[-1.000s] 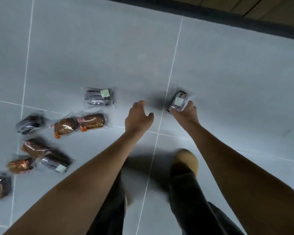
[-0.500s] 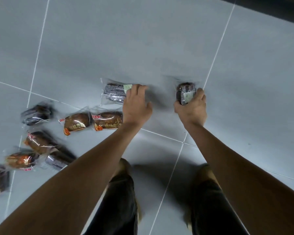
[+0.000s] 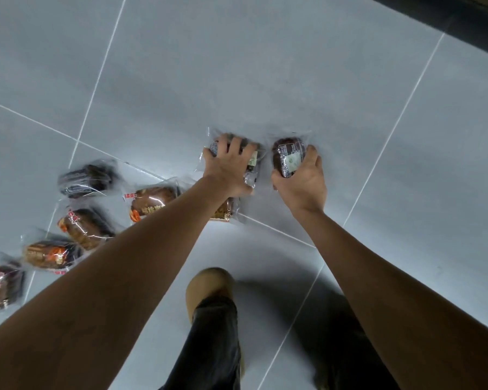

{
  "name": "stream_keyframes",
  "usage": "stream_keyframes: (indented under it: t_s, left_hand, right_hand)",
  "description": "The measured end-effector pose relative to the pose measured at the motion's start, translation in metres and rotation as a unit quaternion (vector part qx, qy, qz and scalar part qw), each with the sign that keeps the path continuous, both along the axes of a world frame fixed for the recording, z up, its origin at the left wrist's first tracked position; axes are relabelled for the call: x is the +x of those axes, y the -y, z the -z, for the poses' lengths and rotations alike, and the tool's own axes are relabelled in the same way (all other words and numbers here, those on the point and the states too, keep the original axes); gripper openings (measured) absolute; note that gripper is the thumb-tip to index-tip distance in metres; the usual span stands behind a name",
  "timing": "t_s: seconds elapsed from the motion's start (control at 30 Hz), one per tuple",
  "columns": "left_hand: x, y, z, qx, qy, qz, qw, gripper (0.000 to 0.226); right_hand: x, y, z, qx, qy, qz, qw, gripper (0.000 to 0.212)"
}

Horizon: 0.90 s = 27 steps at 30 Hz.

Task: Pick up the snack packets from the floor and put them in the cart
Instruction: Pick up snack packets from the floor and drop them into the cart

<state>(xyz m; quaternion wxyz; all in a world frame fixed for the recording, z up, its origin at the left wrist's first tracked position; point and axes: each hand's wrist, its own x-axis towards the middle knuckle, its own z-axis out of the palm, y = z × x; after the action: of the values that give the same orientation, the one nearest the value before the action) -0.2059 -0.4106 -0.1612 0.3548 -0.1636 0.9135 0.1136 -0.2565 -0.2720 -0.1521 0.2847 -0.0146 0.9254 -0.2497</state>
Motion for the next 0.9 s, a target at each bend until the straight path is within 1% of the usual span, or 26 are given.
stream_keyframes:
  t_s: [0.1, 0.27, 0.37, 0.47, 0.6, 0.77, 0.83, 0.9]
  left_hand:
    - [0.003, 0.001, -0.002, -0.017, -0.026, -0.005, 0.999, 0.084]
    - [0.015, -0.003, -0.015, 0.009, -0.058, -0.051, 0.997, 0.072]
    - [0.02, -0.014, -0.046, 0.034, -0.077, -0.115, 0.99, 0.069]
    - [0.022, -0.025, -0.091, 0.083, -0.086, -0.201, 0.972, 0.067]
    - [0.018, -0.041, -0.168, 0.116, -0.085, -0.257, 0.956, 0.073]
    - [0.008, -0.078, -0.271, 0.192, -0.084, -0.238, 0.948, 0.079]
    - [0.001, -0.098, -0.314, 0.209, -0.085, -0.225, 0.948, 0.079]
    - [-0.003, -0.118, -0.357, 0.235, -0.085, -0.237, 0.939, 0.081]
  right_hand:
    - [0.0, 0.0, -0.008, 0.005, 0.008, 0.009, 1.0, 0.079]
    - [0.002, -0.005, -0.029, 0.008, 0.023, 0.009, 1.0, 0.08]
    - [0.005, -0.012, -0.054, 0.013, 0.039, 0.018, 0.999, 0.077]
    - [0.01, -0.026, -0.094, 0.018, 0.045, 0.022, 0.999, 0.073]
    - [0.011, -0.051, -0.168, 0.016, 0.037, 0.051, 0.998, 0.07]
    - [0.012, -0.089, -0.275, -0.001, 0.037, 0.101, 0.994, 0.074]
    - [0.013, -0.104, -0.32, -0.017, 0.039, 0.147, 0.988, 0.072]
    - [0.015, -0.12, -0.366, -0.041, 0.051, 0.197, 0.978, 0.069]
